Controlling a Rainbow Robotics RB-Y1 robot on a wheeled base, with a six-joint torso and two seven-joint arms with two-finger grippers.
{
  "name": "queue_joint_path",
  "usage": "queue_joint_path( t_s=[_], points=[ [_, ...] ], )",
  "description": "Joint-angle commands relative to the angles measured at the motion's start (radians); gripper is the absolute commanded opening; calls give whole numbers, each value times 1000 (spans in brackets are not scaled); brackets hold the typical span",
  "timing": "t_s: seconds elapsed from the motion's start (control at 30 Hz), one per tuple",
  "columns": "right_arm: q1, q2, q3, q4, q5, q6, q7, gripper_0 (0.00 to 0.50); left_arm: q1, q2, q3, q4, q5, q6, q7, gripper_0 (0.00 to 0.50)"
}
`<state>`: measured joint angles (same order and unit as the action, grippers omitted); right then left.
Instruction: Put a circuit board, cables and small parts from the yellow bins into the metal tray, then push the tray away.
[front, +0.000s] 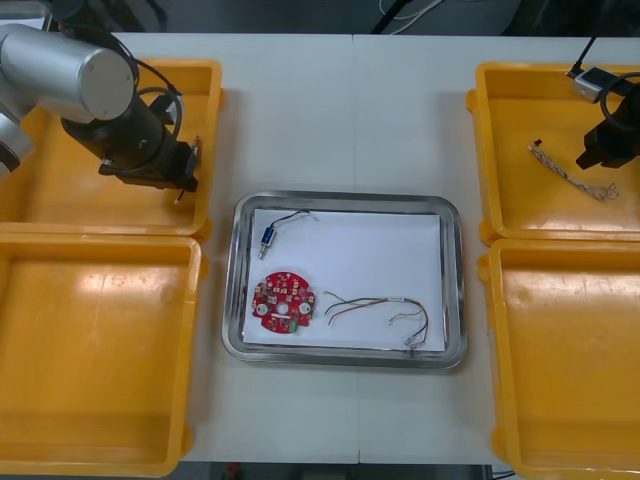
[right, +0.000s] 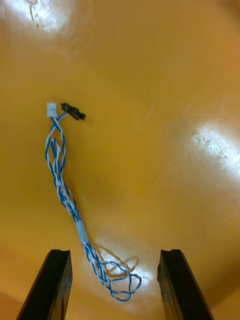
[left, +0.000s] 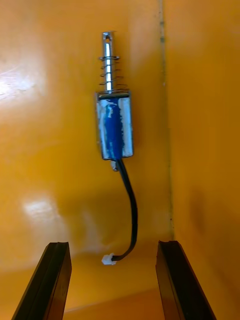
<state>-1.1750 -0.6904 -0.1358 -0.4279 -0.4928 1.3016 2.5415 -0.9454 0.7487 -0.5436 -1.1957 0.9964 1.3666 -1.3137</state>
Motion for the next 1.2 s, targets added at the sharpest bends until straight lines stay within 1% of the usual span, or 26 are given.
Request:
queue_joint_path(
  t_s=[0.03, 0.2, 0.4, 0.43, 0.47, 0.5, 0.57, 0.6, 0.93, 1.2],
  points=[
    [-12, 11, 1, -11, -9, -21, 46, 500, 5, -25, -22, -24, -22, -21, -22, 500],
    [-2, 11, 1, -12, -18, -28, 63, 500, 5, -26, -58, -24, -32, -64, -7, 500],
    [37, 12, 1, -12, -39, -64, 82, 500, 7, -26, -59, -24, -39, -66, 2, 500],
    [38, 14, 1, -12, -39, -68, 85, 500, 7, -26, -59, -24, -41, -64, 2, 486],
    [41, 14, 1, -11, -39, -68, 86, 500, 7, -28, -59, -24, -42, -66, 2, 451],
    [44, 14, 1, -12, -38, -68, 88, 500, 7, -28, -59, -24, -44, -66, 2, 368],
    [52, 20, 1, -12, -38, -70, 89, 500, 7, -28, -59, -24, -44, -64, 2, 9],
    [54, 20, 1, -12, -39, -70, 89, 500, 7, -28, -59, -24, -42, -64, 2, 0],
    [78, 43, 1, -12, -38, -100, 89, 500, 7, -28, -59, -24, -38, -64, -2, 0],
    [100, 52, 1, -11, -39, -131, 91, 500, 7, -6, -56, -25, -35, -66, -9, 0]
  ],
)
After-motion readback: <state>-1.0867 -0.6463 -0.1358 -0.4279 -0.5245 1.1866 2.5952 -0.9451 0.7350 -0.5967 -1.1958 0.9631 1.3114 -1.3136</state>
